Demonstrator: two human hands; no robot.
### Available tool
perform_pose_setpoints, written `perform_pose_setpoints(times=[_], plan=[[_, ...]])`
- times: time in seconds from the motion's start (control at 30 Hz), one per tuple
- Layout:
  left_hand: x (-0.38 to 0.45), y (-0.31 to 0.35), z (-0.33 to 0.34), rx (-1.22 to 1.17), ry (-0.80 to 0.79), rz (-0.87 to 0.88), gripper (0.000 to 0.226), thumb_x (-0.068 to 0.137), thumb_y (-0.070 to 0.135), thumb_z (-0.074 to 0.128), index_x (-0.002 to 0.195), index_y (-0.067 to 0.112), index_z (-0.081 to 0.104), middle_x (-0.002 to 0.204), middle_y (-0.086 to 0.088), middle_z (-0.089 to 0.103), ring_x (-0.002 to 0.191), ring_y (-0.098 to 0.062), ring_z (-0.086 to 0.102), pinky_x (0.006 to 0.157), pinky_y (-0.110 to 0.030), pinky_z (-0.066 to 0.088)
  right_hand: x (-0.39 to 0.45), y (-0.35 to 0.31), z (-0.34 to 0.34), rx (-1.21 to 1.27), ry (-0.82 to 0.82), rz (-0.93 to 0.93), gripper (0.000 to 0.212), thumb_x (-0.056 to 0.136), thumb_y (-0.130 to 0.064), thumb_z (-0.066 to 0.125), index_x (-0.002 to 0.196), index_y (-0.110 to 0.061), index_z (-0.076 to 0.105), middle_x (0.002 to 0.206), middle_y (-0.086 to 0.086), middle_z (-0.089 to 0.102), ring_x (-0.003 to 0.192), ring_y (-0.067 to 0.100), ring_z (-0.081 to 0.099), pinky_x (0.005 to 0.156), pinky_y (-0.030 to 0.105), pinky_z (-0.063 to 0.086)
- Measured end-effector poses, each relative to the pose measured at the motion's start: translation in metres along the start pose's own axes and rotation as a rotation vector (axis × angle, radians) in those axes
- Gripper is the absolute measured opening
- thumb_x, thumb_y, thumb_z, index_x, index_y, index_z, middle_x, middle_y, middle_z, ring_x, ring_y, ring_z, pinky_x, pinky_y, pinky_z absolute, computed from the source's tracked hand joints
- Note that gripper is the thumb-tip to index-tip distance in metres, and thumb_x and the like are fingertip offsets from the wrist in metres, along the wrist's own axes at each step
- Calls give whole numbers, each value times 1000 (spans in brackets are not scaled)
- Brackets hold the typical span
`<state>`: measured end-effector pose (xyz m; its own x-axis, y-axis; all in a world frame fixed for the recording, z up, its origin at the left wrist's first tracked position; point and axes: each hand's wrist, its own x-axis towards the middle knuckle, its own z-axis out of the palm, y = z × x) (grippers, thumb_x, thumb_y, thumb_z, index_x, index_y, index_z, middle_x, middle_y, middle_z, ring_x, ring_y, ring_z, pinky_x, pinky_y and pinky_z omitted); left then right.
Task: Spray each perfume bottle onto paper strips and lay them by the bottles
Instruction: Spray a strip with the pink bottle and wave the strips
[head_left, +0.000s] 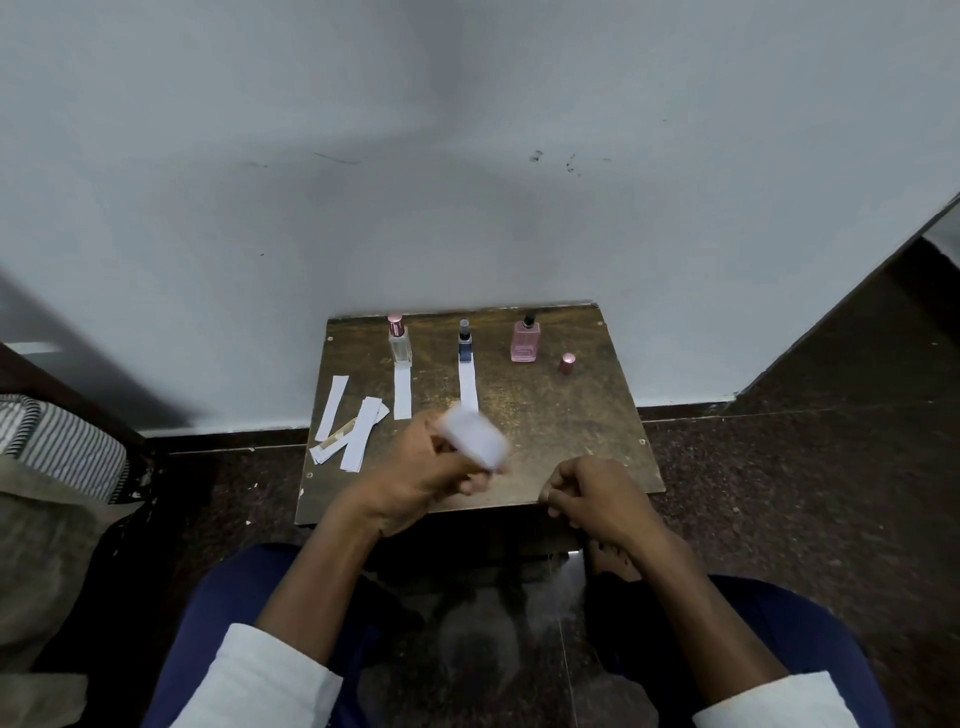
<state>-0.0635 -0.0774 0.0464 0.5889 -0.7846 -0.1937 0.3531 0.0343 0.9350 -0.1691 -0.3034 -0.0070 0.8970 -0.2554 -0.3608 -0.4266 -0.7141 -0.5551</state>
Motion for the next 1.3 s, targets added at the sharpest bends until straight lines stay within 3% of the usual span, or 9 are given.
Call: perform_pose_setpoints(times=[0.07,0.13,0.33,0.47,0.63,0.8,1.07,1.2,1.3], plan=[[7,-12,-10,782,149,-43,7,90,12,85,93,10,80,78,-3,80,68,-9,75,68,-25,62,2,3,2,-41,34,14,14,87,-41,76,80,-28,77,72,-11,76,64,-1,67,69,34,60],[10,-21,-11,1123,109,-86,3,91,18,86,92,16,83,80,2,81,71,-7,76,76,-30,64,1,4,0,-31,65,57,16,81,-42,81,73,-30,75,69,-14,74,68,2,69,71,39,62],[13,-17,-6,989,133,21,2,92,18,85,94,19,85,81,9,80,72,2,75,67,-8,53,1,-4,-4,55,222,1,20,97,-39,71,83,-26,74,76,-10,75,73,6,70,75,42,61],[16,-20,-4,1077,108,92,6,91,28,87,96,28,85,78,22,73,79,6,72,68,-7,50,-5,-28,-10,287,105,-161,25,109,-31,56,114,-25,81,105,-16,79,101,-4,71,89,21,56],[25,-23,-5,1065,191,178,14,90,35,86,100,25,85,87,12,79,78,4,71,70,-11,54,-10,-39,-2,352,71,-197,47,105,-51,46,95,-16,75,83,8,73,76,21,66,76,52,52],[38,-25,-7,1051,263,260,12,89,27,87,100,24,83,83,16,75,78,4,70,69,-6,50,-8,-39,-8,587,5,-123,25,111,-23,54,127,-24,73,97,-6,83,97,5,77,86,33,60],[73,-28,-15,993,332,315,24,91,24,86,113,23,79,92,13,76,85,2,71,76,-10,55,10,-29,-9,678,94,-29,18,109,-22,59,123,-26,68,95,0,82,86,27,80,79,60,64],[95,-30,-15,945,351,311,20,93,18,83,113,20,79,92,13,75,83,1,71,71,-8,54,27,-29,-12,725,93,-7,15,109,-20,59,121,-23,66,95,0,83,85,30,80,75,53,63],[109,-28,-17,964,375,330,20,94,14,80,114,18,79,92,12,75,82,5,69,71,-5,51,43,-27,-13,728,105,21,14,108,-19,59,119,-25,65,94,-1,83,80,22,80,66,35,60]])
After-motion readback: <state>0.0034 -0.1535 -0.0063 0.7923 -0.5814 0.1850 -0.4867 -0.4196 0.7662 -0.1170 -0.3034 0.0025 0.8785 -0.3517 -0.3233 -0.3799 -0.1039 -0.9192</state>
